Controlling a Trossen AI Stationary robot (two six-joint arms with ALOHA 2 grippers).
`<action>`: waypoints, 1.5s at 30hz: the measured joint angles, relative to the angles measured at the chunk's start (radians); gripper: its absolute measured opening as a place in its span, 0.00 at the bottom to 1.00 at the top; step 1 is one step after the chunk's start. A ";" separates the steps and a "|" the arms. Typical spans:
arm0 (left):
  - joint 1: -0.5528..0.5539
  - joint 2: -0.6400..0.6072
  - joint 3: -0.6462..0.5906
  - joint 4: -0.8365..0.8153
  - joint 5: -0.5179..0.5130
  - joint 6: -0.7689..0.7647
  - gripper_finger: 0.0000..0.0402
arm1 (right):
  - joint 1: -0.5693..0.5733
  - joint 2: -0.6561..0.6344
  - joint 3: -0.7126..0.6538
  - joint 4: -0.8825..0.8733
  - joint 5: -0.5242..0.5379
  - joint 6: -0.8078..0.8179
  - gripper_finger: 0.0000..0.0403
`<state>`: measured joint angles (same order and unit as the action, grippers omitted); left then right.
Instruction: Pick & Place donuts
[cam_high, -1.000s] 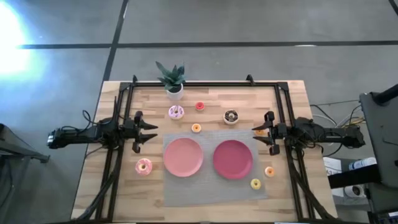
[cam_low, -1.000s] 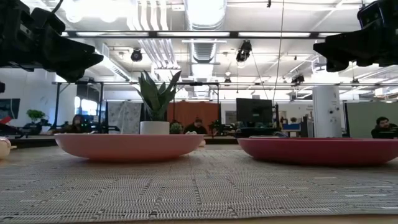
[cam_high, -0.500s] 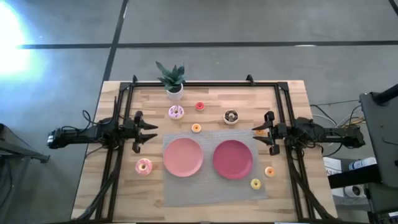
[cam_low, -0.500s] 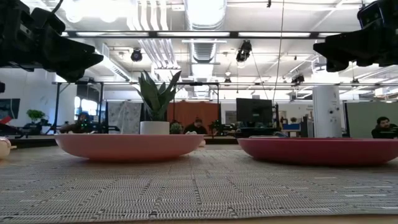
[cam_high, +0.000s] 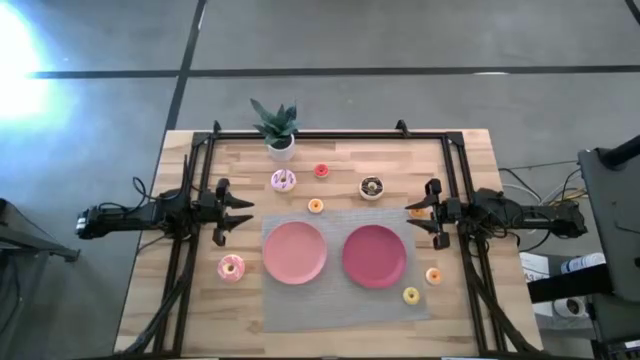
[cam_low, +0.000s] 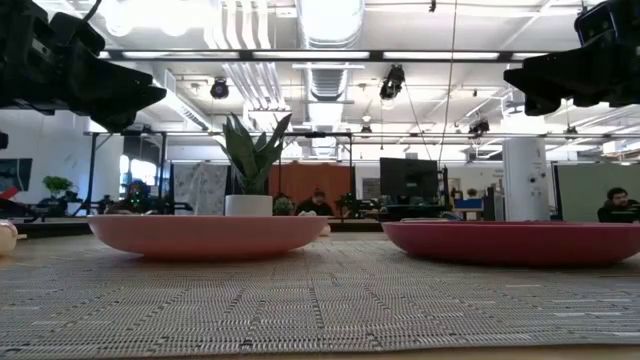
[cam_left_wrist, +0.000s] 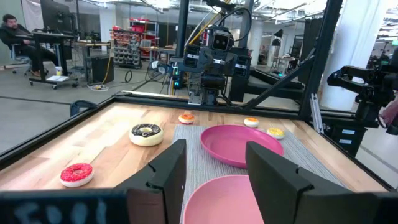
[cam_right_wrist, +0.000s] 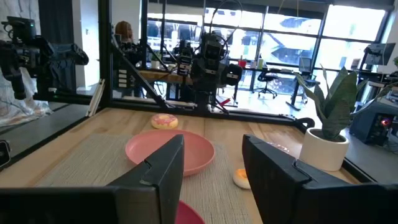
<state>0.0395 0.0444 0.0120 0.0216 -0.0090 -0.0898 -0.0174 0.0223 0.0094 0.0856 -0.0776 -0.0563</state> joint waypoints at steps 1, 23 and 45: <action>0.000 0.000 0.000 0.000 0.000 0.000 0.35 | 0.000 0.000 0.000 0.000 0.000 0.000 0.38; 0.000 0.000 0.000 0.000 0.000 0.000 0.35 | 0.000 0.000 0.000 0.108 0.538 1.253 0.38; 0.000 0.000 0.000 0.000 0.000 0.000 0.35 | 0.000 0.349 0.035 0.182 0.346 1.540 0.32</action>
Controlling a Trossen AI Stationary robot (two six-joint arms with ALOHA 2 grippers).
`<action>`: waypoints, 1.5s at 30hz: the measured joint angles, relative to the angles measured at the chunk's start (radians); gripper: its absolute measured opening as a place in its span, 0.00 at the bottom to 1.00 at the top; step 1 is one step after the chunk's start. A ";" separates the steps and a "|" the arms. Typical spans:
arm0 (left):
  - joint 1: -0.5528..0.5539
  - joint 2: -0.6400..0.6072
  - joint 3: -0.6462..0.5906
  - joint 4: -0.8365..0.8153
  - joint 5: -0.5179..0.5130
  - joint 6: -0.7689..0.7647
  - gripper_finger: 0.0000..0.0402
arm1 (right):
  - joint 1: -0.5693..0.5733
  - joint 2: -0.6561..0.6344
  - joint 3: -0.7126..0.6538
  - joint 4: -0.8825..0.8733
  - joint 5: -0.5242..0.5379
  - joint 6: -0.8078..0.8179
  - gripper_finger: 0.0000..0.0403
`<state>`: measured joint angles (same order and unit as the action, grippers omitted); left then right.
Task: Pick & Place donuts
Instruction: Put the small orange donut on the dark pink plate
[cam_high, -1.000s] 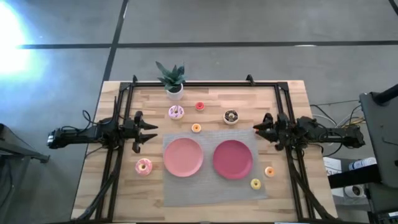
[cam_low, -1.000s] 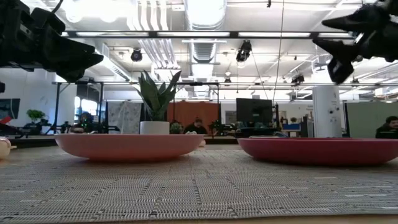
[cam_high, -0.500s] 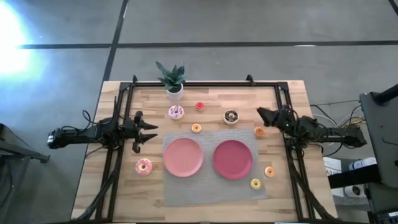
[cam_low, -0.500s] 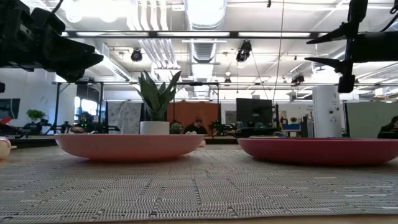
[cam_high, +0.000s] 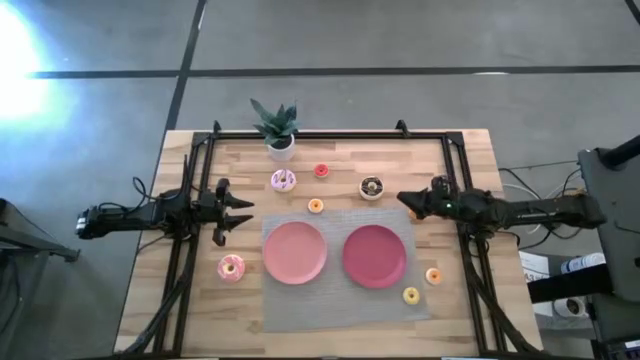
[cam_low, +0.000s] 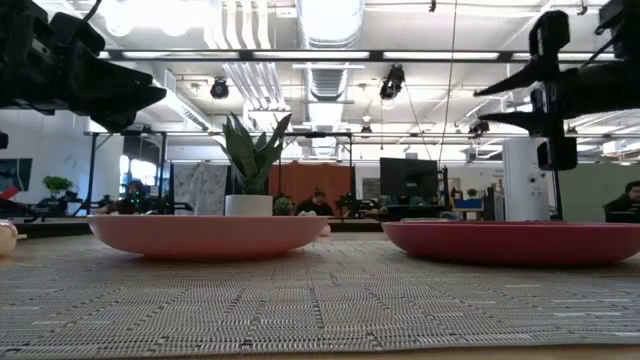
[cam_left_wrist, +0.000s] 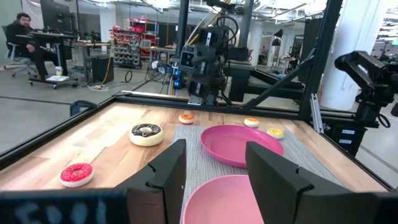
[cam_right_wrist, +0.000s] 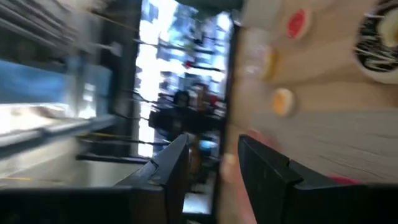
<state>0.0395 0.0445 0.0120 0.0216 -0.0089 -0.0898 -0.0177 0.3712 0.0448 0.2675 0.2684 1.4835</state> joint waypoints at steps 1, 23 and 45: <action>0.000 0.000 0.000 0.000 0.000 0.000 0.35 | 0.000 0.021 0.033 -0.059 -0.009 -0.009 0.32; 0.000 0.000 0.000 0.000 0.000 0.000 0.35 | -0.003 0.747 0.664 -1.283 -0.040 -0.159 0.47; 0.000 0.000 0.000 0.000 0.000 0.000 0.35 | -0.157 1.223 0.783 -1.256 -0.052 -0.391 0.51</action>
<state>0.0395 0.0446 0.0120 0.0216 -0.0089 -0.0901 -0.1745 1.5939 0.8274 -0.9886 0.2165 1.0928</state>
